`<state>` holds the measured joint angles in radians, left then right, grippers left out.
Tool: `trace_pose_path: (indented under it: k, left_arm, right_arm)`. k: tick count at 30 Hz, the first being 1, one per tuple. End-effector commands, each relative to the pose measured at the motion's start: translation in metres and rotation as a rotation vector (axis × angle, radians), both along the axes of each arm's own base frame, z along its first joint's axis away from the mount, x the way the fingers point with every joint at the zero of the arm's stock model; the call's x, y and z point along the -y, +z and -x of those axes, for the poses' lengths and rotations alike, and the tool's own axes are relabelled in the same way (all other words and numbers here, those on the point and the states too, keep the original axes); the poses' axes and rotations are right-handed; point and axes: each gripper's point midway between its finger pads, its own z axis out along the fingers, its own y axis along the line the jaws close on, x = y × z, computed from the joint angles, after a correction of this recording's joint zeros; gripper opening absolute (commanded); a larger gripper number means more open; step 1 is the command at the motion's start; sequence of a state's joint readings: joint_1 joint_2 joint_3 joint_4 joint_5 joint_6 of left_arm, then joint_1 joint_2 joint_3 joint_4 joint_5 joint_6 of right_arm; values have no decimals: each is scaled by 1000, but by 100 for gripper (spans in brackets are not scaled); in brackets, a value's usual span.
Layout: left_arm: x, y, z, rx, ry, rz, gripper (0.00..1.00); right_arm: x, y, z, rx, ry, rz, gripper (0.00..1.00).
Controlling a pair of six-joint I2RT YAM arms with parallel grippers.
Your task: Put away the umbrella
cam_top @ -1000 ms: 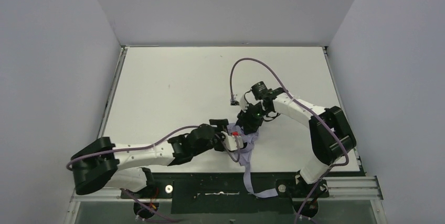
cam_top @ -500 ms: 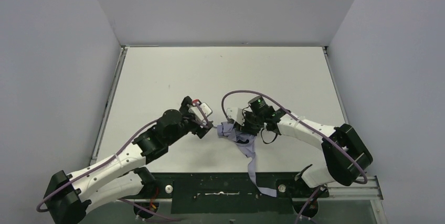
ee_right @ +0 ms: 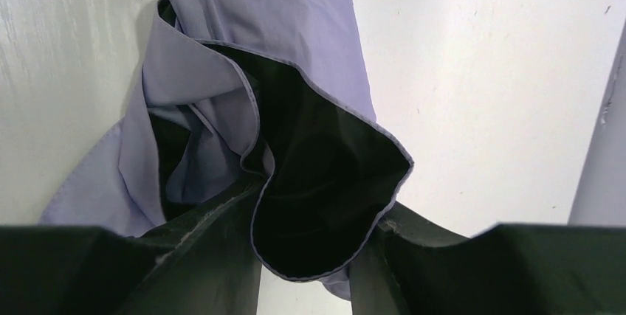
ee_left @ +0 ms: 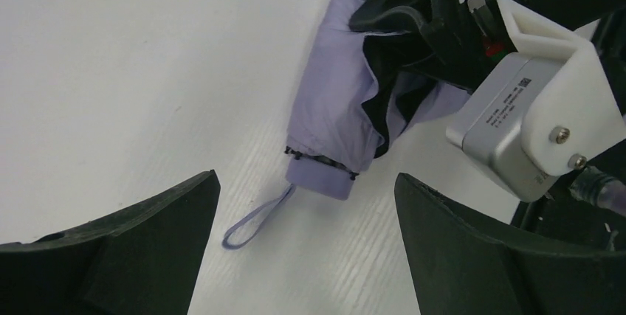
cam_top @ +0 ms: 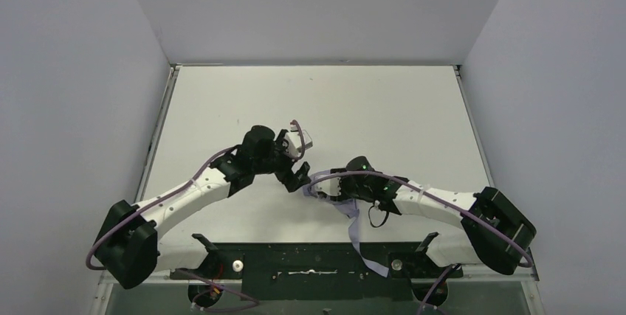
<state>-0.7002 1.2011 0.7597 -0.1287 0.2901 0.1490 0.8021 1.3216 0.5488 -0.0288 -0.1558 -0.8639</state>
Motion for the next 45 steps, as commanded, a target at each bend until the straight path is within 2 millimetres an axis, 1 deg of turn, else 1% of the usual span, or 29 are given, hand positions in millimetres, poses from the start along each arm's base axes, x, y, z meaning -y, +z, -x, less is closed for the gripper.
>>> trace_pose_path:
  k: [1,4,8,11,15,19,22,31,35,38,40,42,43,45]
  left_arm:
    - [30,4,19,-150,-219,139,88]
    - [38,-9,15,-219,-263,171,89]
    - [46,-26,7,-295,-297,154,89]
    - [50,-42,3,-346,-302,136,89]
    - [56,-55,0,-394,-315,130,89]
    - [57,-70,-3,-421,-313,111,89]
    - [58,-82,2,-466,-324,103,89]
    - [69,-106,18,-551,-363,98,89]
    - [74,-115,23,-566,-377,77,81]
    - [73,-121,33,-580,-403,33,75]
    - [72,-125,35,-571,-410,-19,68]
    - [72,-129,36,-566,-413,-48,56]
    - [71,-132,35,-568,-409,-59,52]
    - [70,-133,36,-576,-408,-72,46]
  right_arm:
    - [-4,-1,3,79,28,14,24]
    - [-11,5,5,154,48,-13,24]
    - [-14,2,14,171,70,-15,23]
    - [-12,-3,20,194,80,9,23]
    - [-9,-3,21,229,74,22,23]
    - [-10,-2,23,239,77,17,23]
    - [-11,-1,24,239,80,16,23]
    - [-14,2,22,235,67,-7,22]
    - [-15,3,21,233,50,-29,22]
    - [-17,8,17,239,12,-65,22]
    - [-19,11,13,241,-11,-83,22]
    - [-20,11,10,245,-24,-92,23]
    - [-20,11,10,248,-29,-97,23]
    - [-21,13,8,251,-37,-108,24]
